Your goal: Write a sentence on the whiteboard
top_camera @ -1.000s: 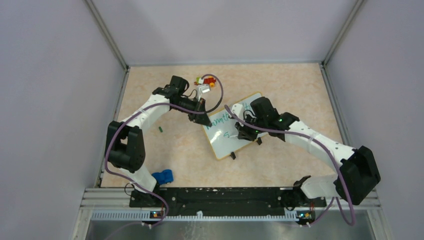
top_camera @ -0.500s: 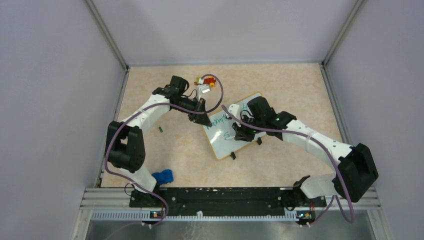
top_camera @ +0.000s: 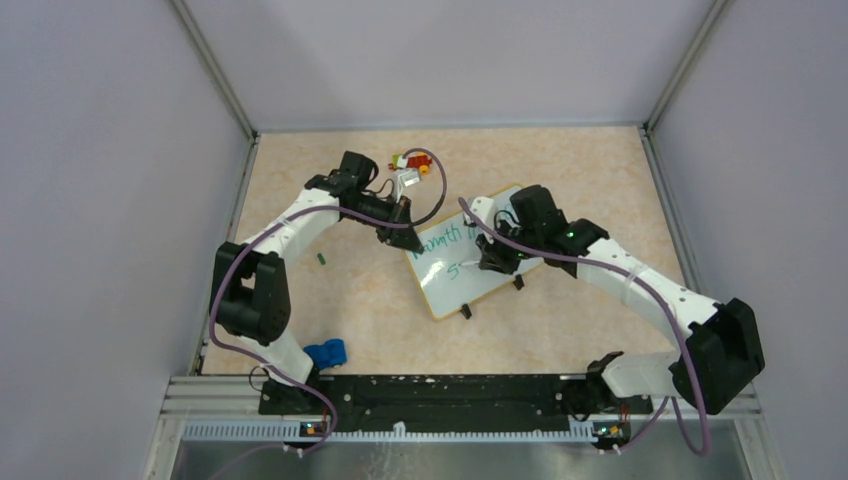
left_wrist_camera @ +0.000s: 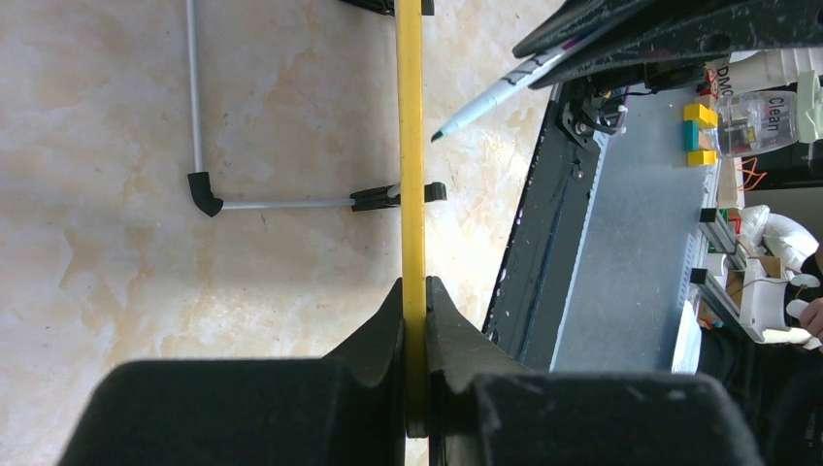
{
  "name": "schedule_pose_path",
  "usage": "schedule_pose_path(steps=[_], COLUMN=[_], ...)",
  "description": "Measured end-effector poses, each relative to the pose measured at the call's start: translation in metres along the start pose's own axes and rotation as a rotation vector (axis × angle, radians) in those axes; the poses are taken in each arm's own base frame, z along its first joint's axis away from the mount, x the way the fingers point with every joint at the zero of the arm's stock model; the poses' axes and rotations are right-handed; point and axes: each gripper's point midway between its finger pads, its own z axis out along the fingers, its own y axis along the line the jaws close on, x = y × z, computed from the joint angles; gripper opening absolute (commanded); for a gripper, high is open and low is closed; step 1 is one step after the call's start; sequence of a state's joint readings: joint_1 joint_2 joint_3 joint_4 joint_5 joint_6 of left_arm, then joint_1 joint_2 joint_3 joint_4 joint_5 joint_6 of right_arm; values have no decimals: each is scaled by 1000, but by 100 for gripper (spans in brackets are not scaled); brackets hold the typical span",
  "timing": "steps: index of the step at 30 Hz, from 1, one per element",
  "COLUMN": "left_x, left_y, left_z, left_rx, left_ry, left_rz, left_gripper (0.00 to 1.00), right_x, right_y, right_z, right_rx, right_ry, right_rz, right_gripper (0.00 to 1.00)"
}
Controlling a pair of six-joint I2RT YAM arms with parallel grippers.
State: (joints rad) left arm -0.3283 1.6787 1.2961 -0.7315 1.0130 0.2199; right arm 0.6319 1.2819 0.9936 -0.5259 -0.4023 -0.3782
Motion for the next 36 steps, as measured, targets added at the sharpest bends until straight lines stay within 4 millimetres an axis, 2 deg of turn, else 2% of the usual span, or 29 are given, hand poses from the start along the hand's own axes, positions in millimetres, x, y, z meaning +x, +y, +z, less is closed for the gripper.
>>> schedule_pose_path(steps=[4,18,36], left_x=[0,0,0], left_y=[0,0,0], left_z=[0,0,0], left_rx=[0,0,-1], left_ry=[0,0,0], left_rz=[0,0,0], left_gripper=[0,0,0], right_x=[-1,-1,2], right_y=[-8,-10,-17], right_z=[-2,4,1], right_rx=[30,20,18], right_ry=[-2,9,6], right_rz=[2,7,25], right_gripper=[0,0,0])
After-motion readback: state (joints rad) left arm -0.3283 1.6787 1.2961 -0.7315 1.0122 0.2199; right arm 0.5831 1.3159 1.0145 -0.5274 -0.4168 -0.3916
